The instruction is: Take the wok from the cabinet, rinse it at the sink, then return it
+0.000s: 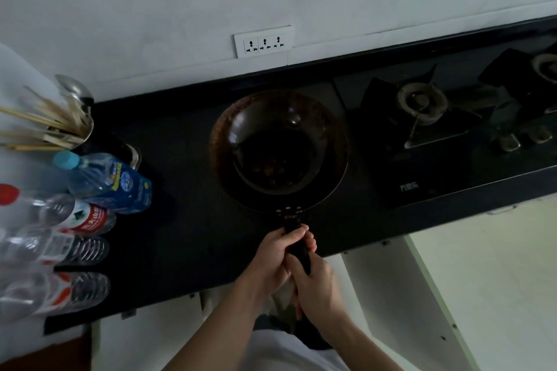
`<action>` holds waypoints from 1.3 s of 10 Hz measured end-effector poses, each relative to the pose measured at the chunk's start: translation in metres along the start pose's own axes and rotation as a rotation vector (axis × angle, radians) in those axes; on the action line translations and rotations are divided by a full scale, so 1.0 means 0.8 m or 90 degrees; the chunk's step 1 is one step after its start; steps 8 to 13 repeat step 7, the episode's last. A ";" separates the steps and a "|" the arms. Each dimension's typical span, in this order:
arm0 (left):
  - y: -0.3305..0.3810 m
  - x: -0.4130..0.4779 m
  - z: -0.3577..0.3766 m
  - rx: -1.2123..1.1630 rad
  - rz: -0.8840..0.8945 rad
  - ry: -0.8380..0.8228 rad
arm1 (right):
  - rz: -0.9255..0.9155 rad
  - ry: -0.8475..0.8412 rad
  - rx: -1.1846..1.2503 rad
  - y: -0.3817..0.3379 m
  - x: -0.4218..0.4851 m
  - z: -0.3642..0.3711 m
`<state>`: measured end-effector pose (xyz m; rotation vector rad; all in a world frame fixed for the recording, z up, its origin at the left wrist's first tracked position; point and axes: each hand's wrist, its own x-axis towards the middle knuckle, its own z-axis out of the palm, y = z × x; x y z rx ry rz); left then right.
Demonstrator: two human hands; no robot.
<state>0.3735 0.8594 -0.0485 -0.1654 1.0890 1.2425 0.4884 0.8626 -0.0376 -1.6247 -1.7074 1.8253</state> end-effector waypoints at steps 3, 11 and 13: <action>0.019 -0.008 -0.013 0.024 -0.014 -0.025 | 0.040 0.001 0.061 -0.018 -0.005 0.015; 0.015 -0.036 -0.032 0.331 0.089 0.126 | -0.051 0.009 -0.214 -0.034 0.012 -0.024; 0.015 -0.036 -0.032 0.331 0.089 0.126 | -0.051 0.009 -0.214 -0.034 0.012 -0.024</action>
